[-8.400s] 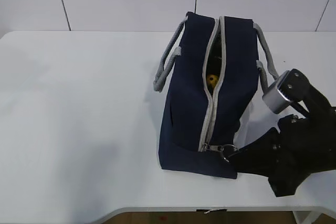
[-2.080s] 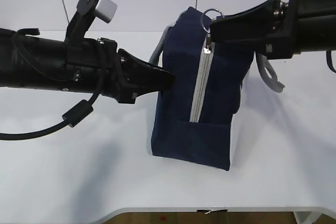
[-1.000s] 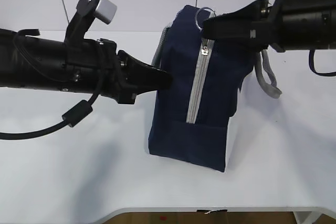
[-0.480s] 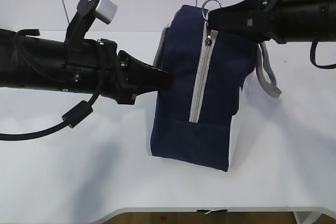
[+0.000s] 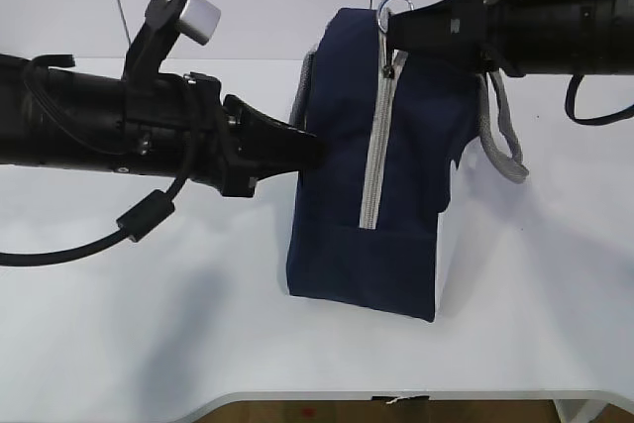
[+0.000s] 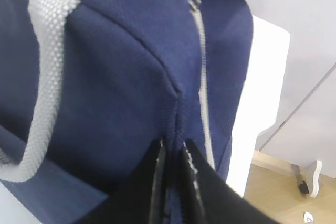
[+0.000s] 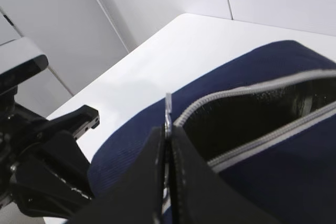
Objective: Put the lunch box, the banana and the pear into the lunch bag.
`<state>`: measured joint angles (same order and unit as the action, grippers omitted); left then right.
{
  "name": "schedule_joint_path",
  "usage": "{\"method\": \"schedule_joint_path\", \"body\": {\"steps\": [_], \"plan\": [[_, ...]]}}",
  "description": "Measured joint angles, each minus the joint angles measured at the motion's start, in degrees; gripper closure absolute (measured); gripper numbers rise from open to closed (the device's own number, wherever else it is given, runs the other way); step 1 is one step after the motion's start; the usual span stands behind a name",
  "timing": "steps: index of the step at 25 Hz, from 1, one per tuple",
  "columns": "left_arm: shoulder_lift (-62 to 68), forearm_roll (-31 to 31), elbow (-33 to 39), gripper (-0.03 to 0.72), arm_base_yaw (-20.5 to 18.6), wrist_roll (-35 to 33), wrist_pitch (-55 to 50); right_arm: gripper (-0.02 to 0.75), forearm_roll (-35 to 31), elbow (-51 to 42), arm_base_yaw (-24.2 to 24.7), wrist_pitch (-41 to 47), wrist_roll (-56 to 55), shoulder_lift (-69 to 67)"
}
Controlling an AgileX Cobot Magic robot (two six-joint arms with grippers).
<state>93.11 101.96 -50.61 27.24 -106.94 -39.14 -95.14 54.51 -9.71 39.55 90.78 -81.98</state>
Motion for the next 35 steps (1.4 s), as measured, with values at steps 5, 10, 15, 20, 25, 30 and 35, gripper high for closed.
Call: {"method": "schedule_joint_path", "body": {"steps": [5, 10, 15, 20, 25, 30, 35], "plan": [[0.0, 0.0, 0.0, 0.638, 0.0, 0.0, -0.3, 0.732, -0.4, 1.5, 0.0, -0.6, -0.1, -0.1], [0.0, 0.2, 0.0, 0.638, 0.0, 0.0, -0.6, 0.732, -0.3, 3.3, 0.0, -1.1, -1.3, -0.1], [0.0, 0.4, 0.0, 0.639, 0.0, 0.0, -0.8, 0.732, -0.3, 3.8, -0.1, -2.6, -1.5, -0.2], [0.0, 0.4, 0.0, 0.64, 0.0, 0.0, -1.2, 0.732, -0.3, 4.2, -0.1, -3.9, -2.3, -1.3], [0.0, 0.4, 0.0, 0.64, 0.0, 0.0, -1.7, 0.732, -0.4, 5.8, -0.1, -4.2, -3.0, -2.9], [0.0, 0.6, 0.0, 0.64, 0.0, 0.0, -2.4, 0.732, -0.3, 7.8, -0.1, -4.8, -3.2, -3.2], [0.0, 0.7, 0.0, 0.64, 0.0, 0.0, -2.6, 0.732, -0.2, 9.1, -0.1, -5.7, -3.7, -3.8]]}}
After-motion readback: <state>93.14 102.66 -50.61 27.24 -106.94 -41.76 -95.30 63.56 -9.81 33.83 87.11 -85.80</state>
